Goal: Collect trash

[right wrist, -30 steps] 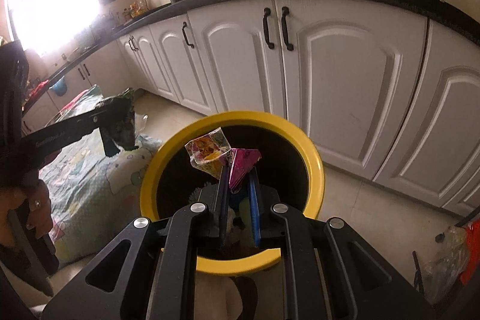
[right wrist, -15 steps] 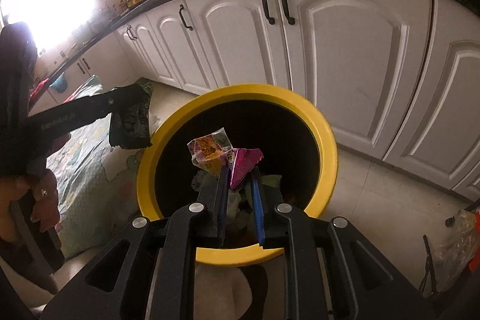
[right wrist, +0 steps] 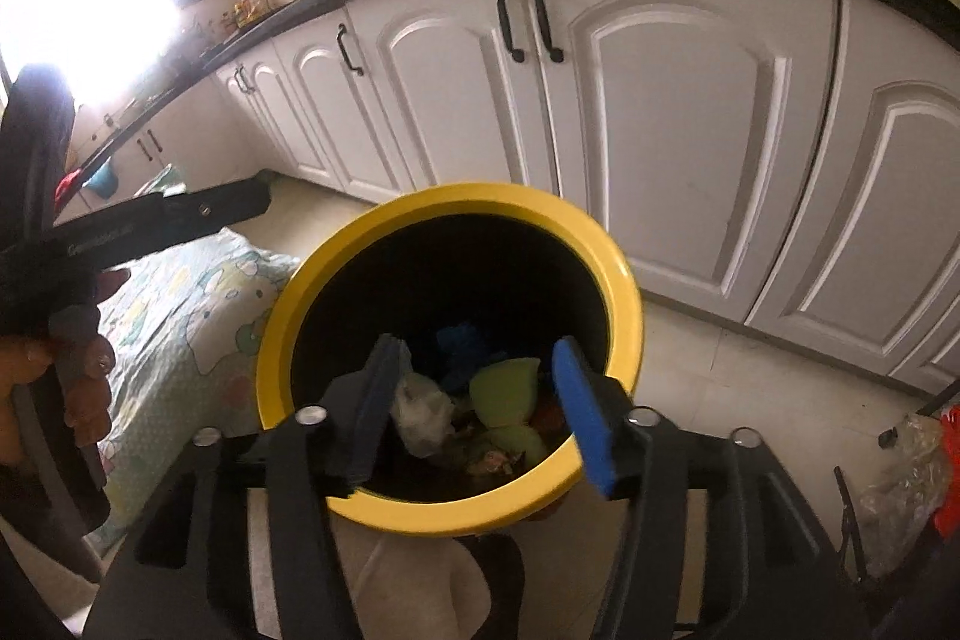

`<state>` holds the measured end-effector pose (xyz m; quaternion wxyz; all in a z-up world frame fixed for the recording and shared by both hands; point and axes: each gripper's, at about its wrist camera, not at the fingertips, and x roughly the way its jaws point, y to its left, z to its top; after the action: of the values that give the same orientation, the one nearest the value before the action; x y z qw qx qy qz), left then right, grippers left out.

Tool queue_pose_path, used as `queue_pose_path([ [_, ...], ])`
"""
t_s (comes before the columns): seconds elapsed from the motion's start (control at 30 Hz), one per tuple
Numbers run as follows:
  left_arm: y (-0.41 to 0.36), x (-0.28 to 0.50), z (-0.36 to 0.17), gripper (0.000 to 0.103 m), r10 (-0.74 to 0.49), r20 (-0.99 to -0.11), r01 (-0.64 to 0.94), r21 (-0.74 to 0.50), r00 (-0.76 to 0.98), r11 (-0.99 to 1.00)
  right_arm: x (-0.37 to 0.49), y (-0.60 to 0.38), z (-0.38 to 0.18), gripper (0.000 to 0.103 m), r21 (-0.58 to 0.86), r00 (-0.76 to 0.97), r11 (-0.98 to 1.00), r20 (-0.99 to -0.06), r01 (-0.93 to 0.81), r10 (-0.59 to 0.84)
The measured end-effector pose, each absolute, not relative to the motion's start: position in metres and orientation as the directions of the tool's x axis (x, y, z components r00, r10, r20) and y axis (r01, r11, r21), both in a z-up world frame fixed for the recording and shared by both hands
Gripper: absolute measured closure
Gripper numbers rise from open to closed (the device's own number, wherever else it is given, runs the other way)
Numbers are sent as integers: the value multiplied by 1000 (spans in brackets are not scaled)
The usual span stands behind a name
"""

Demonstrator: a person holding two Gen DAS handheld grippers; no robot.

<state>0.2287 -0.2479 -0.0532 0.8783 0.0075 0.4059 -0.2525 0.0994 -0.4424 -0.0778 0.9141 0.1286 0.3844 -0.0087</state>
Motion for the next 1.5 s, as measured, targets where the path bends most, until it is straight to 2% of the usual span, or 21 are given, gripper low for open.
queue_pose_path([
  [0.07,-243,226,-50,11,-427,-715,444,-181,554,878,97,-443,-75,32,219,713,967,-698,129,63],
  [0.23,-227,220,-40,11,-411,-700,425,-168,584,889,92,-439,-64,14,191,738,971,-674,143,24],
  [0.37,-207,214,-29,11,-397,-677,398,-165,620,902,89,-432,-52,7,179,760,974,-650,139,11],
  [0.83,-136,177,3,11,-349,-608,327,-152,714,933,78,-366,-13,6,132,821,989,-571,62,25],
  [1.37,-88,104,2,11,-264,-514,265,-73,816,962,33,-316,-16,6,67,882,998,-471,15,18],
  [1.5,-86,86,-1,11,-245,-478,254,-47,844,966,16,-307,-16,6,18,917,999,-399,27,-17],
])
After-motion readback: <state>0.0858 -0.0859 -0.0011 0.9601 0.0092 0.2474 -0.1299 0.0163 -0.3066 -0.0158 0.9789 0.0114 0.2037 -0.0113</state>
